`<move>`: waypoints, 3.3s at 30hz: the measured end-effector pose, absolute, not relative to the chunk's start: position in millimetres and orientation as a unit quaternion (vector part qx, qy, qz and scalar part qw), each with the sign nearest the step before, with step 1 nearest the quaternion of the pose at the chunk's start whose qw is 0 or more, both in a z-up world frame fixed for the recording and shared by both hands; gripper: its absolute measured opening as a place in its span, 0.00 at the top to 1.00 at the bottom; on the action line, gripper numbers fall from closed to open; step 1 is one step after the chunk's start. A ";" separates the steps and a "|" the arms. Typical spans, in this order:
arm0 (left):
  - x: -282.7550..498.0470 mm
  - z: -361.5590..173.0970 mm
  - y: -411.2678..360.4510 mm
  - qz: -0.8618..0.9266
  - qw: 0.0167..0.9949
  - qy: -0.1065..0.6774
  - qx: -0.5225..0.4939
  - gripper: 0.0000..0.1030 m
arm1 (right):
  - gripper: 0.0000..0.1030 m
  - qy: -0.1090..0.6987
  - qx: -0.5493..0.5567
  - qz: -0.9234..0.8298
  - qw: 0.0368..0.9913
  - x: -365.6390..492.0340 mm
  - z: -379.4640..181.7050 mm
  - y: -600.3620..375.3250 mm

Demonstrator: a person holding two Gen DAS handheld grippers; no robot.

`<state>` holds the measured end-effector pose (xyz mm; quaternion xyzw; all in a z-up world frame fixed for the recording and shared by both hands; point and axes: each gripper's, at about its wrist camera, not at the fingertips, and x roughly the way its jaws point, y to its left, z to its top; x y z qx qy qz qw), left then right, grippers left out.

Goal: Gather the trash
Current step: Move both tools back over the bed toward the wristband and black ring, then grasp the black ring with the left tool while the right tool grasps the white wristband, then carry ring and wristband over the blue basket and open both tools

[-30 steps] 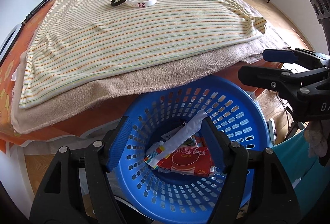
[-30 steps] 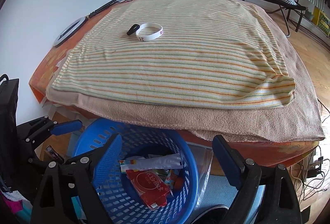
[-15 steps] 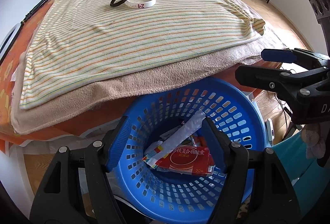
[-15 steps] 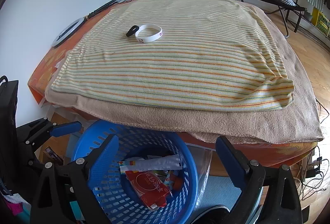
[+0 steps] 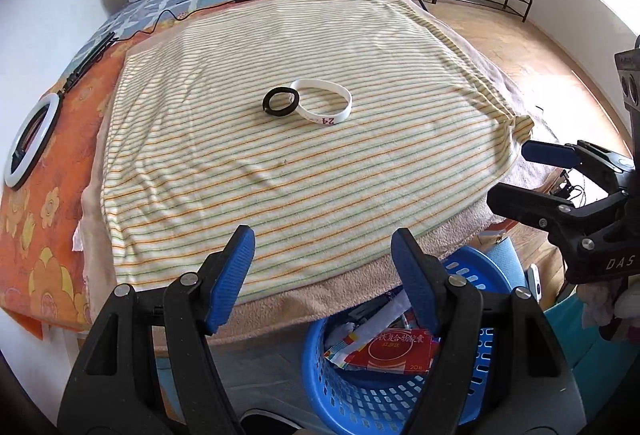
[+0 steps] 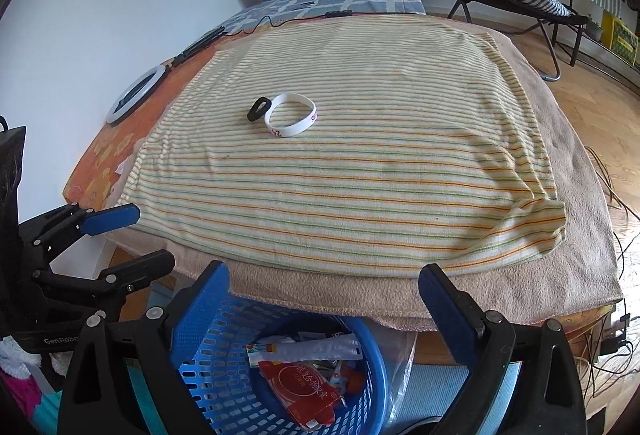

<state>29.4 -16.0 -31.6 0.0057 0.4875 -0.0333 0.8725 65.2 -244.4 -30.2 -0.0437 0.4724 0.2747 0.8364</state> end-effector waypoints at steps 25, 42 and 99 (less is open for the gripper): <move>185.1 -67.5 50.4 -0.027 0.850 0.518 -0.088 0.69 | 0.21 0.490 -0.110 0.356 0.788 155.6 -56.6 -155.4; 203.3 -89.2 40.2 -0.007 0.848 0.527 -0.054 0.95 | 0.28 0.491 -0.134 0.346 0.788 176.5 -76.1 -130.8; 36.6 -19.6 -16.8 -0.034 0.890 0.455 -0.009 0.96 | 0.88 0.427 -0.135 0.354 0.821 54.2 -5.3 -198.2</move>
